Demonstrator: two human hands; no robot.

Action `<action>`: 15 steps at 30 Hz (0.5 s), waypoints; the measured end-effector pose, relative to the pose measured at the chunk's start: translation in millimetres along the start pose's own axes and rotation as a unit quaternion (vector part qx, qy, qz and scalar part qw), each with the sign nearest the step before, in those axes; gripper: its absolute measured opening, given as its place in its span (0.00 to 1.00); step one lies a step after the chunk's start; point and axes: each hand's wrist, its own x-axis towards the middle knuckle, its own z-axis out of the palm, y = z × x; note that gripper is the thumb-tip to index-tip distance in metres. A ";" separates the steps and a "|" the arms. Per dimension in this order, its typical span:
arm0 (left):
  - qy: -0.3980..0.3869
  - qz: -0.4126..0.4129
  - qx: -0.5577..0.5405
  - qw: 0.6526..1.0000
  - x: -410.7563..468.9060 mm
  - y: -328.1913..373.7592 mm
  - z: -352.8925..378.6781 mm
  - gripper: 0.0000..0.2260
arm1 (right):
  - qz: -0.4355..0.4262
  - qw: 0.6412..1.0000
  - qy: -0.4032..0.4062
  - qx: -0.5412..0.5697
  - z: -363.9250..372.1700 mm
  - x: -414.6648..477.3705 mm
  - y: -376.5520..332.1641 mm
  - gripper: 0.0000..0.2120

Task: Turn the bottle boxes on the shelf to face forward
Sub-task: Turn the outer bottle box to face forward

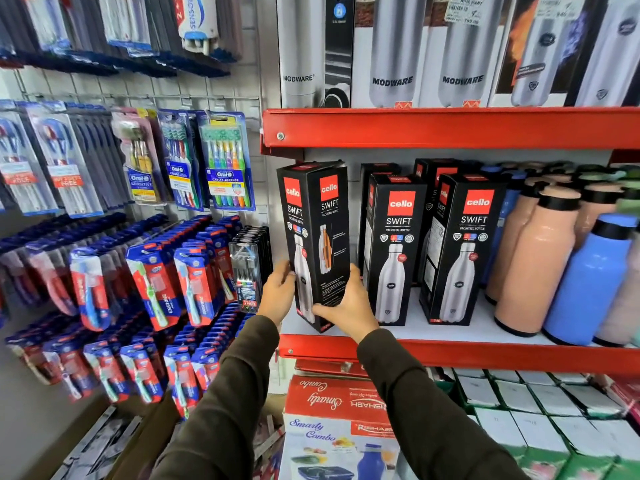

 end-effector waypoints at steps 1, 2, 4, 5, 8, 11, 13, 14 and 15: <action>-0.012 -0.006 -0.011 1.000 0.0 0.8 0.0 0.17 | 0.000 1.000 -0.013 0.003 -0.4 0.3 1.6 0.47; -0.018 -0.010 -0.024 0.999 -0.7 1.9 -0.4 0.16 | 0.001 0.999 -0.032 0.002 -0.9 0.2 2.9 0.49; -0.022 -0.012 -0.037 0.999 -2.3 0.6 -2.2 0.14 | 0.008 0.997 -0.071 -0.016 -2.2 -0.8 4.8 0.51; -0.024 -0.009 -0.039 0.999 -3.6 -0.6 -3.2 0.13 | 0.009 0.996 -0.080 -0.031 -3.1 -0.4 6.2 0.48; -0.021 0.004 -0.037 0.999 -7.9 -7.4 -4.2 0.12 | 0.003 0.994 -0.085 -0.071 -5.7 2.7 8.8 0.40; 0.000 0.015 -0.031 0.999 -10.7 -15.6 -0.5 0.17 | -0.004 0.993 -0.080 -0.091 -4.0 7.6 10.8 0.36; 0.007 0.018 -0.028 0.999 -11.3 -18.3 4.0 0.19 | 0.000 0.994 -0.067 -0.088 -2.8 9.1 12.8 0.36; 0.011 0.021 -0.024 0.999 -12.1 -17.1 6.1 0.18 | 0.002 0.995 -0.060 -0.083 -2.4 9.2 13.9 0.36; 0.015 0.024 -0.018 0.999 -13.3 -15.0 8.1 0.17 | 0.004 0.995 -0.055 -0.078 -2.0 9.3 15.4 0.36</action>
